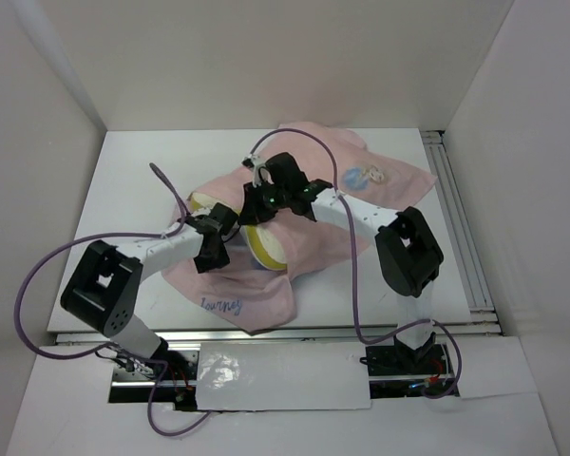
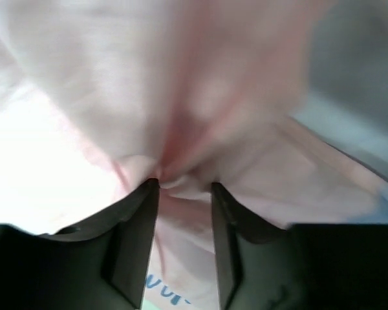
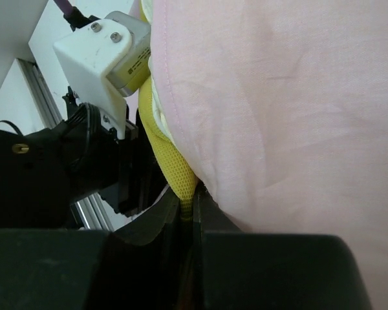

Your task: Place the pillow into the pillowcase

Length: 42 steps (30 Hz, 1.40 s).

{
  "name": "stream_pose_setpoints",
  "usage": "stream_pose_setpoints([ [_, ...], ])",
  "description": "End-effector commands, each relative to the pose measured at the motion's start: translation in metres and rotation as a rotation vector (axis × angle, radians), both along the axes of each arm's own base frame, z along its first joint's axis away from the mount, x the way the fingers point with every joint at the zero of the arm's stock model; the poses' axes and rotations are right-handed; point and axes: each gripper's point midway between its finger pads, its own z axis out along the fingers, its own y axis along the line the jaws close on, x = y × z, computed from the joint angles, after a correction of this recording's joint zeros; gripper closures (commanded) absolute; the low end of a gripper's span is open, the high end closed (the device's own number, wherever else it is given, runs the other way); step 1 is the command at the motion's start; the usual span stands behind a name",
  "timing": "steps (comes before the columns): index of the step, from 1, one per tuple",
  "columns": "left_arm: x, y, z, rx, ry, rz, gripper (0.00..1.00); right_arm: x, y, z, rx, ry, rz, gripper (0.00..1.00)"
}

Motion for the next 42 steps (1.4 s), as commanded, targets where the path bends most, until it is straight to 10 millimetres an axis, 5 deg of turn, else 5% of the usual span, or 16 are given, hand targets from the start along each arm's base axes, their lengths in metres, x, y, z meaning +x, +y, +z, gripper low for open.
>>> stream_pose_setpoints([
  [1,-0.025,0.026,-0.002,0.135,0.125,0.129,0.51,0.023,-0.004,0.049,0.087,-0.093,-0.04,1.0],
  [7,-0.025,0.038,0.012,0.195,0.11,0.211,1.0,0.031,-0.02,0.055,0.058,-0.138,-0.112,1.0],
  [13,-0.018,0.047,0.058,0.156,-0.062,0.217,1.0,0.035,-0.036,0.053,0.021,-0.178,-0.153,1.0],
  [17,0.009,0.006,0.089,-0.061,-0.225,0.012,1.0,0.027,-0.03,0.055,0.056,-0.167,-0.099,1.0],
  [20,0.027,-0.017,0.104,-0.123,-0.359,-0.119,0.65,0.024,-0.028,0.056,0.066,-0.154,-0.087,1.0],
  [23,0.036,-0.027,0.104,-0.127,-0.401,-0.182,0.47,0.024,-0.026,0.072,0.092,-0.176,-0.079,1.0],
  [29,0.056,-0.027,0.078,-0.007,-0.41,-0.143,0.44,0.02,-0.018,0.086,0.132,-0.168,-0.035,1.0],
  [35,0.078,-0.031,0.081,0.052,-0.589,-0.153,0.43,0.017,-0.012,0.084,0.153,-0.138,-0.01,1.0],
  [42,0.095,-0.036,0.068,0.136,-0.604,-0.166,0.43,0.017,-0.009,0.088,0.183,-0.114,0.019,1.0],
])
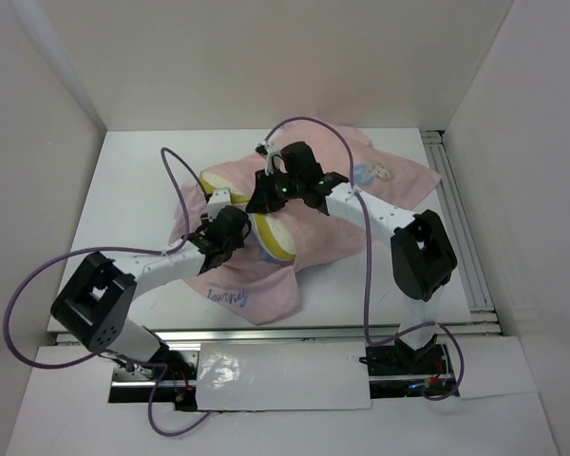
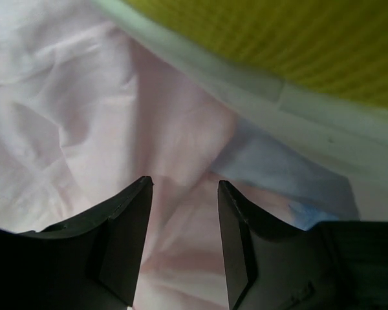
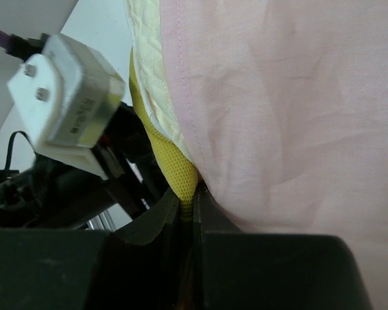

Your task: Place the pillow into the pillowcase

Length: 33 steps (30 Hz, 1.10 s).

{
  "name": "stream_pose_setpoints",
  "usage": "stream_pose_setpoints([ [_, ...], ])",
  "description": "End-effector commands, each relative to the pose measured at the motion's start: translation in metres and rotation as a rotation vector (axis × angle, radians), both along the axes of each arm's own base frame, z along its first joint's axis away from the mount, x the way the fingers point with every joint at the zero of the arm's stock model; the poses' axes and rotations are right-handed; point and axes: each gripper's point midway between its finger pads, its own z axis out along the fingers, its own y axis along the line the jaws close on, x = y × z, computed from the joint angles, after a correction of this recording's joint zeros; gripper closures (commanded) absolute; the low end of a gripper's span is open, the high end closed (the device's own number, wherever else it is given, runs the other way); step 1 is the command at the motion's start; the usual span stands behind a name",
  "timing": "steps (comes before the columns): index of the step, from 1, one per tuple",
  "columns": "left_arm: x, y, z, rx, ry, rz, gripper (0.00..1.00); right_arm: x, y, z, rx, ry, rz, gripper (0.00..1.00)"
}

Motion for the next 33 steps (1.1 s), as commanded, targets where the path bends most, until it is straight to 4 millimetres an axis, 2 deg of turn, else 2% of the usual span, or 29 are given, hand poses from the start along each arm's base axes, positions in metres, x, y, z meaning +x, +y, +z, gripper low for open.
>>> stream_pose_setpoints([
  [1,0.026,0.0,0.008,0.067,-0.097,0.056,0.43,0.0,0.016,0.057,0.142,-0.068,0.072,1.0],
  [4,0.032,0.004,0.001,0.11,-0.081,0.091,0.42,-0.005,0.017,0.058,0.154,-0.052,0.093,1.0],
  [7,0.038,-0.013,-0.009,0.098,-0.063,0.028,0.41,-0.003,0.019,0.064,0.166,-0.068,0.094,1.0],
  [8,0.04,-0.015,-0.006,0.087,-0.077,0.029,0.41,-0.003,0.019,0.064,0.166,-0.068,0.094,1.0],
  [9,0.042,-0.016,-0.012,0.096,-0.065,0.028,0.41,-0.005,0.019,0.065,0.17,-0.065,0.106,1.0],
  [12,0.049,-0.013,-0.012,0.115,-0.081,0.079,0.41,-0.011,0.021,0.067,0.184,-0.047,0.133,1.0],
  [14,0.055,-0.012,-0.018,0.148,-0.054,0.107,0.41,-0.011,0.021,0.067,0.184,-0.047,0.133,1.0],
  [16,0.058,-0.013,-0.023,0.168,-0.019,0.126,0.46,-0.009,0.017,0.071,0.189,-0.055,0.125,1.0],
  [17,0.057,-0.013,-0.036,0.186,0.015,0.133,0.48,-0.009,0.017,0.071,0.189,-0.055,0.125,1.0],
  [20,0.055,-0.014,-0.046,0.197,0.067,0.161,0.53,-0.009,0.011,0.079,0.203,-0.072,0.124,1.0],
  [21,0.053,-0.013,-0.055,0.207,0.091,0.172,0.55,-0.01,0.011,0.075,0.198,-0.064,0.123,1.0],
  [22,0.05,-0.011,-0.06,0.206,0.106,0.186,0.6,-0.011,0.01,0.08,0.204,-0.073,0.124,1.0],
  [24,0.049,-0.009,-0.065,0.191,0.128,0.202,0.75,-0.012,0.009,0.085,0.209,-0.081,0.124,1.0],
  [25,0.049,-0.008,-0.067,0.18,0.137,0.203,0.84,-0.014,0.009,0.085,0.212,-0.079,0.133,1.0],
  [26,0.046,-0.008,-0.069,0.168,0.152,0.213,1.0,-0.014,0.009,0.081,0.207,-0.071,0.132,1.0],
  [27,0.046,-0.003,-0.07,0.162,0.157,0.236,1.0,-0.016,0.008,0.086,0.212,-0.08,0.133,1.0],
  [30,0.048,0.006,-0.055,0.154,0.123,0.274,1.0,-0.011,0.004,0.084,0.201,-0.074,0.11,1.0],
  [31,0.05,0.005,-0.037,0.127,0.092,0.276,1.0,-0.007,0.002,0.081,0.185,-0.082,0.09,1.0],
  [32,0.048,0.008,-0.026,0.121,0.068,0.283,1.0,-0.003,0.0,0.077,0.165,-0.092,0.07,1.0],
  [33,0.047,0.003,-0.013,0.105,0.036,0.261,1.0,-0.001,-0.003,0.072,0.141,-0.08,0.043,1.0],
])
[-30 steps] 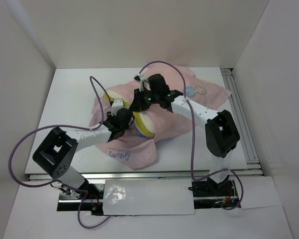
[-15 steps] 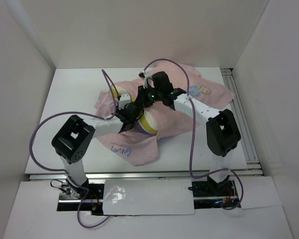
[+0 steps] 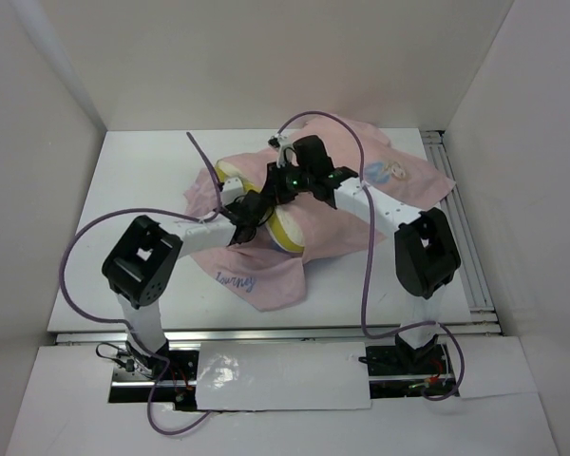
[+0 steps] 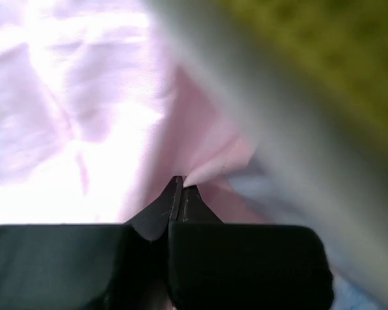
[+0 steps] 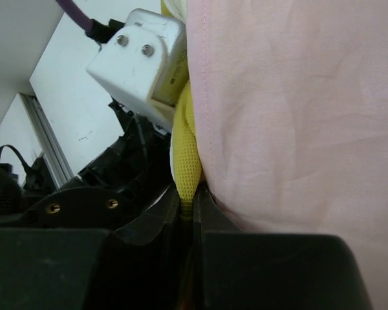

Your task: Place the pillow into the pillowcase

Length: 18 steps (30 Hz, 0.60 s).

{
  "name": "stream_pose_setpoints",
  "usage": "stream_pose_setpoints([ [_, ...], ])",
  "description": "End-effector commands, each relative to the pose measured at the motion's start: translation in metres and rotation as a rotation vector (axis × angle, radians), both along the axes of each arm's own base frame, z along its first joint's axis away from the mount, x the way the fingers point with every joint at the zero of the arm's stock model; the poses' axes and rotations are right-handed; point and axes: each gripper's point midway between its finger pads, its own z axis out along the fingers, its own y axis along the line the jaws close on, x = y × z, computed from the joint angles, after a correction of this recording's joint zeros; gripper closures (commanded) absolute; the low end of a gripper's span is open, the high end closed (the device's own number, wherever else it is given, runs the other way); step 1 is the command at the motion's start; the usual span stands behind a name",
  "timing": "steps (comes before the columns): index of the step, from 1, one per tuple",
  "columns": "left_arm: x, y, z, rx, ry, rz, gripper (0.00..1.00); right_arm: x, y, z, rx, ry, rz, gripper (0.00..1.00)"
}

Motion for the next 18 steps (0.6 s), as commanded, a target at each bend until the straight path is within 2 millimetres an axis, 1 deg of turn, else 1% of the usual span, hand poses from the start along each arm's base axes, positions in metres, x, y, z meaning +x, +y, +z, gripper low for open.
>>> stream_pose_setpoints([
  [1,-0.02,0.02,0.028,0.036,-0.029,0.008,1.0,-0.021,0.021,0.061,0.105,-0.088,0.076,1.0],
  [2,-0.022,0.016,0.062,-0.009,-0.111,-0.017,1.0,-0.013,0.016,0.056,0.075,-0.092,0.025,1.0],
  [3,-0.026,0.016,0.075,-0.033,-0.14,-0.043,1.0,-0.009,0.015,0.048,0.051,-0.09,0.008,1.0],
  [4,-0.033,0.013,0.077,-0.058,-0.147,-0.102,1.0,-0.003,0.011,0.046,0.03,-0.112,-0.021,1.0],
  [5,-0.037,0.011,0.089,-0.09,-0.176,-0.132,1.0,-0.004,0.013,0.035,0.01,-0.1,-0.027,1.0],
  [6,-0.044,0.011,0.116,-0.149,-0.238,-0.15,1.0,-0.002,0.011,0.024,-0.015,-0.098,-0.032,1.0],
  [7,-0.046,0.013,0.125,-0.18,-0.257,-0.158,1.0,-0.002,0.016,0.02,-0.025,-0.119,-0.021,1.0],
  [8,-0.053,0.011,0.126,-0.216,-0.245,-0.187,1.0,-0.001,0.014,0.011,-0.042,-0.109,-0.031,1.0],
  [9,-0.057,0.011,0.133,-0.237,-0.26,-0.2,1.0,-0.005,0.02,0.005,-0.048,-0.105,-0.007,1.0],
  [10,-0.06,0.016,0.148,-0.259,-0.299,-0.205,1.0,-0.003,0.021,-0.008,-0.059,-0.092,-0.006,1.0],
  [12,-0.066,0.012,0.156,-0.298,-0.309,-0.252,1.0,-0.009,0.031,-0.022,-0.072,-0.082,0.03,1.0],
  [13,-0.067,0.008,0.164,-0.316,-0.328,-0.277,1.0,-0.008,0.032,-0.039,-0.095,-0.052,0.033,1.0],
  [14,-0.072,0.007,0.171,-0.346,-0.34,-0.299,1.0,-0.009,0.034,-0.05,-0.128,-0.042,0.033,1.0],
  [15,-0.074,0.006,0.176,-0.359,-0.35,-0.31,1.0,-0.007,0.039,-0.054,-0.145,-0.048,0.035,1.0],
  [16,-0.075,0.007,0.18,-0.365,-0.363,-0.311,1.0,-0.011,0.044,-0.074,-0.176,-0.019,0.045,1.0],
  [17,-0.077,0.008,0.188,-0.374,-0.385,-0.313,1.0,-0.01,0.042,-0.084,-0.206,-0.009,0.043,1.0],
  [18,-0.079,0.007,0.197,-0.381,-0.402,-0.329,1.0,-0.003,0.042,-0.091,-0.247,-0.025,0.004,1.0],
])
